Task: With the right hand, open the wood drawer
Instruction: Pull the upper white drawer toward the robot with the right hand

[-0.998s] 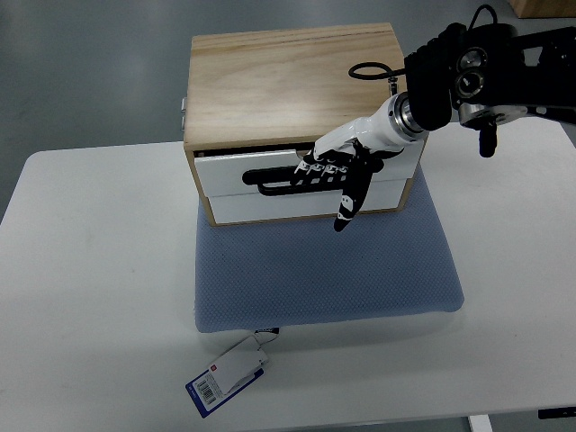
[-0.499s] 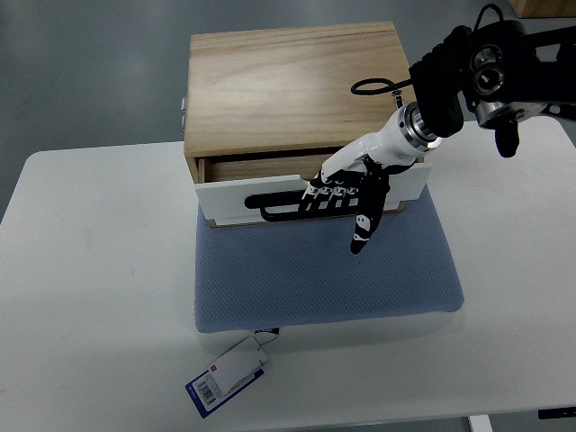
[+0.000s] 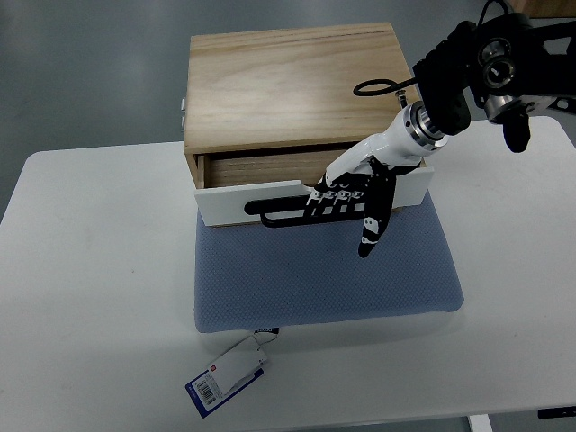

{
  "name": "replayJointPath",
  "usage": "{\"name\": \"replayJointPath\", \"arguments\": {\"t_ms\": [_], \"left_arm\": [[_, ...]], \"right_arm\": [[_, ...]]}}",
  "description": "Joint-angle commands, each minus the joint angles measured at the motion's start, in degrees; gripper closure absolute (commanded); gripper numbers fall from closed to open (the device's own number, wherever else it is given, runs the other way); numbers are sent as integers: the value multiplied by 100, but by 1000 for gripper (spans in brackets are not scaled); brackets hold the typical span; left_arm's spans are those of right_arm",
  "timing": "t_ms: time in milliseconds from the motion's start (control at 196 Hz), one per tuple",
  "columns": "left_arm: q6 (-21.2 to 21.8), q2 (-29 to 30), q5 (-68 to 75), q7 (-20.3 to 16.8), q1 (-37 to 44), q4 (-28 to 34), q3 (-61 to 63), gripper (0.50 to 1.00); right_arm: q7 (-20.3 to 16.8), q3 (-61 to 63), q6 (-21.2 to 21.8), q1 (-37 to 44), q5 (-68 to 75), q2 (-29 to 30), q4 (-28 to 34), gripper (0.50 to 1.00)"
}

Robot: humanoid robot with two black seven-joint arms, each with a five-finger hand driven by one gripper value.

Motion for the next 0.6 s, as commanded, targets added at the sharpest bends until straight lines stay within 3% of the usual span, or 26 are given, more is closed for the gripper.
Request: {"name": "replayJointPath", "arguments": {"t_ms": [0,596], "left_arm": [[0,0,0,1,-4,0,-1,500],[0,0,0,-8,-4,0,-1,500]], "right_arm": [[2,8,-2,15,7,-35,38,581],[37,35,-2,217,33,-246,249,581]]}}
